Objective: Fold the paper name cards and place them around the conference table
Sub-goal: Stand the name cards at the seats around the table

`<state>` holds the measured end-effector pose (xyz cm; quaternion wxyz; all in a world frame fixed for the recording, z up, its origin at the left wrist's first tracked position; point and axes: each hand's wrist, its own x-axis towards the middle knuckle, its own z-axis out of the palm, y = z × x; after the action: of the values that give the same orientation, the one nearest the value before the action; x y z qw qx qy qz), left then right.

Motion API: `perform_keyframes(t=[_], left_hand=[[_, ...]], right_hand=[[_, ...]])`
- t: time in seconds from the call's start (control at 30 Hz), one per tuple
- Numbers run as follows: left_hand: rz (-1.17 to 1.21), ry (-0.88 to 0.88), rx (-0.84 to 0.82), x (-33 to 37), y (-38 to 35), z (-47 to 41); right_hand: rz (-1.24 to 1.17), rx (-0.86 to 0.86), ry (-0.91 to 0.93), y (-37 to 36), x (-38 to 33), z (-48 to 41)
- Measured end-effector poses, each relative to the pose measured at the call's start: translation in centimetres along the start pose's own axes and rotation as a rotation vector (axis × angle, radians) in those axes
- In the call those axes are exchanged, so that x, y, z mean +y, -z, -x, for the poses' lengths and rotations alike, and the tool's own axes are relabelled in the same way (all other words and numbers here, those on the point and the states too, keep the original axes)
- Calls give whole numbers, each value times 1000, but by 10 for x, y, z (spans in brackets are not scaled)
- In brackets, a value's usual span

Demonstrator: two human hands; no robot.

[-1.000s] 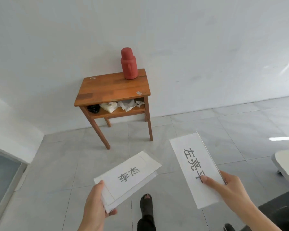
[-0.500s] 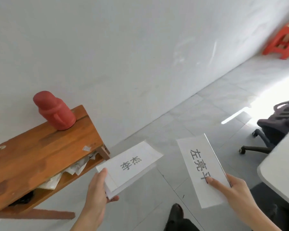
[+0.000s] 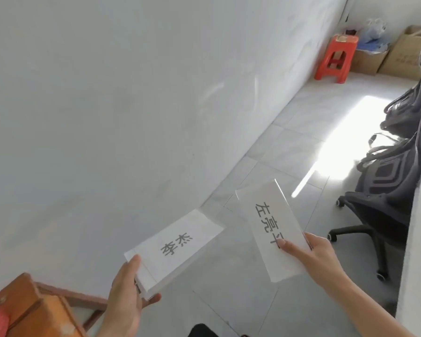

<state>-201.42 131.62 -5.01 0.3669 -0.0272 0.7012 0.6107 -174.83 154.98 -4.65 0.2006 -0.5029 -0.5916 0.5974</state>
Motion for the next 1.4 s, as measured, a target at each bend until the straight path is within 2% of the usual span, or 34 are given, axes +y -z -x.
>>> perform_keyframes(t=[0.17,0.37,0.57,0.83,1.0,1.1,1.3,1.4], left_hand=[[-67,25,-67,55,-65,-99],[-177,37,-271,127,-179,-230],[-407,3,-491,180,-312,-302],[-510,10,-801,195,-523,-309],[-539,29,-845,215,-636,-305],[-528,-17,-912,226,-711,-295],[-558,35,-966,221,-829,-272],[-615,54,-1024,208,-893,-271]], right_hand=[[-32,68,0,0,-27,-82],[-150,384,-64,20,-50,-167],[-274,617,-113,51,-76,-190],[-421,901,-120,140,-67,-240],[-436,997,-63,223,-82,-293],[-407,1023,-43,282,-91,-328],[-430,1107,-56,362,-94,-362],[-472,1209,-61,396,-84,-371]])
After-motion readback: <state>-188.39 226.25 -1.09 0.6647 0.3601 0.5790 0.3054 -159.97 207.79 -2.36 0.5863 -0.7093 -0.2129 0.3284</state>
